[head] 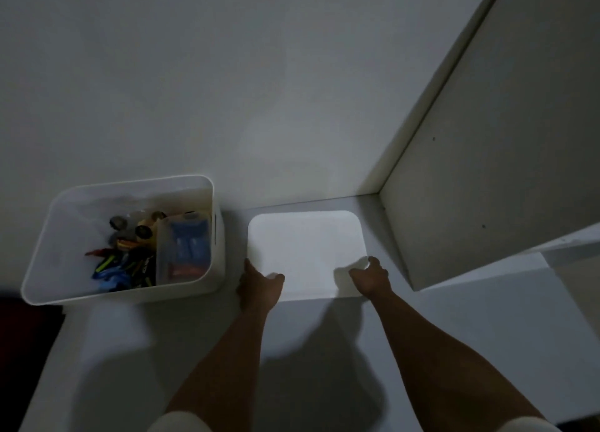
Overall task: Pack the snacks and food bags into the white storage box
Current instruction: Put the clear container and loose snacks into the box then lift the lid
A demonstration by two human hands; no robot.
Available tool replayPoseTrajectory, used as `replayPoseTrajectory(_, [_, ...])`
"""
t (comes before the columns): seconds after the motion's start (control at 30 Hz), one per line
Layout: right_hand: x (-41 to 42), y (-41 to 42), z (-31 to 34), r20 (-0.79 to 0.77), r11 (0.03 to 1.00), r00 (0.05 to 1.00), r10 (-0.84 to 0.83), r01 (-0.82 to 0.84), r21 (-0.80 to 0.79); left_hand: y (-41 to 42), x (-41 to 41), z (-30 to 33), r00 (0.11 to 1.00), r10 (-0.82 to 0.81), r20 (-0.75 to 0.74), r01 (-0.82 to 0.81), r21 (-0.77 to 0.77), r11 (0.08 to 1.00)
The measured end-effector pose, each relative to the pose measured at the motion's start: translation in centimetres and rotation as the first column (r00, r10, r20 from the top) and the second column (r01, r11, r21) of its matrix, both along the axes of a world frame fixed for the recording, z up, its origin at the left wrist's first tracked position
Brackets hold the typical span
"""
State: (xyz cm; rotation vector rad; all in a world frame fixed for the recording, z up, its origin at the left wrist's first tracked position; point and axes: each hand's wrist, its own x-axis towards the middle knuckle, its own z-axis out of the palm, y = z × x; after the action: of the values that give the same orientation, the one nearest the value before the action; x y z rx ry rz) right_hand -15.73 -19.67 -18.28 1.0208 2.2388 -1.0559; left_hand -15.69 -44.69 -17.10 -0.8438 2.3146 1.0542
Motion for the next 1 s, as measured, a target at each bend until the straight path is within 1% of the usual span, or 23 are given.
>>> replayPoseTrajectory(0.1, [0.6,0.7,-0.9,0.085,0.996,0.992,-0.092,0.091,0.016,0.1,0.0,-0.3,0.992,0.124,0.014,-0.124,-0.037,0.992])
replayPoseTrajectory(0.17, [1.3,1.9,-1.3,0.071,0.998,0.995,-0.067,0.067,-0.003,-0.5,0.2,-0.9,0.983,0.174,0.051,-0.174,-0.003,0.985])
replayPoseTrajectory(0.23, [2.1,3.6,-2.0,0.020,0.998,0.998,-0.059,0.059,0.002,-0.9,0.9,-1.2,0.981,0.181,0.069,-0.186,0.073,0.980])
replayPoseTrajectory(0.3, [2.9,4.6,-1.8,-0.041,0.987,0.986,-0.159,0.157,-0.034,-0.9,1.8,-0.9,0.983,0.183,-0.006,-0.181,0.135,0.974])
replayPoseTrajectory(0.37, [3.6,4.8,-0.5,-0.078,0.978,0.976,-0.204,0.200,-0.060,-0.5,2.5,0.6,0.978,0.173,-0.119,-0.160,0.110,0.981])
replayPoseTrajectory(0.43, [4.0,4.9,1.5,-0.091,0.974,0.970,-0.224,0.221,-0.039,0.2,2.6,2.9,0.959,0.155,-0.238,-0.131,0.114,0.985])
replayPoseTrajectory(0.47, [4.3,4.8,2.7,-0.097,0.980,0.975,-0.198,0.196,-0.029,0.6,2.5,4.3,0.947,0.138,-0.291,-0.101,0.138,0.985])
replayPoseTrajectory(0.53, [4.8,4.3,4.8,-0.173,0.990,0.978,-0.113,0.126,0.064,1.0,2.3,7.5,0.916,0.129,-0.380,-0.053,0.205,0.977])
replayPoseTrajectory(0.57, [4.3,4.0,5.1,-0.099,0.998,0.993,-0.057,0.058,0.012,1.0,2.2,9.2,0.900,0.130,-0.416,-0.037,0.224,0.974])
replayPoseTrajectory(0.6, [3.9,4.2,4.9,-0.240,0.988,0.963,0.120,-0.093,0.119,0.7,2.1,10.7,0.883,0.130,-0.450,-0.024,0.233,0.972])
replayPoseTrajectory(0.63, [3.5,4.4,3.8,-0.350,0.979,0.926,0.139,-0.075,0.191,0.4,2.0,12.2,0.868,0.132,-0.478,-0.013,0.244,0.970])
replayPoseTrajectory(0.67, [3.4,4.1,4.6,-0.343,0.993,0.939,0.015,0.027,0.119,-0.2,1.9,13.4,0.856,0.140,-0.498,-0.008,0.257,0.966])
replayPoseTrajectory(0.7, [3.0,3.3,5.9,-0.277,0.985,0.946,-0.166,0.171,-0.007,-1.1,1.6,14.5,0.846,0.146,-0.513,-0.005,0.266,0.964])
replayPoseTrajectory(0.73, [3.0,1.0,7.8,-0.328,0.966,0.911,-0.250,0.213,-0.145,-2.2,1.2,15.6,0.838,0.150,-0.524,-0.009,0.261,0.965])
replayPoseTrajectory(0.77, [3.0,-1.2,9.8,-0.411,0.943,0.849,-0.332,0.312,-0.117,-3.6,0.9,16.7,0.833,0.155,-0.532,-0.021,0.248,0.968])
replayPoseTrajectory(0.8, [3.1,-3.0,11.6,-0.396,0.899,0.808,-0.435,0.371,-0.231,-5.2,0.5,17.5,0.825,0.164,-0.541,-0.036,0.239,0.970])
replayPoseTrajectory(0.83, [2.9,-4.9,13.1,-0.392,0.880,0.794,-0.464,0.362,-0.307,-7.1,0.2,18.3,0.814,0.183,-0.551,-0.057,0.237,0.970])
replayPoseTrajectory(0.93, [2.1,-10.3,15.6,-0.468,0.934,0.825,-0.317,0.187,-0.304,-13.2,-0.4,19.6,0.784,0.223,-0.580,-0.125,0.203,0.971])
replayPoseTrajectory(1.0, [1.3,-13.7,16.1,-0.505,0.945,0.825,-0.255,0.101,-0.312,-17.3,-0.2,19.8,0.769,0.239,-0.593,-0.161,0.182,0.970])
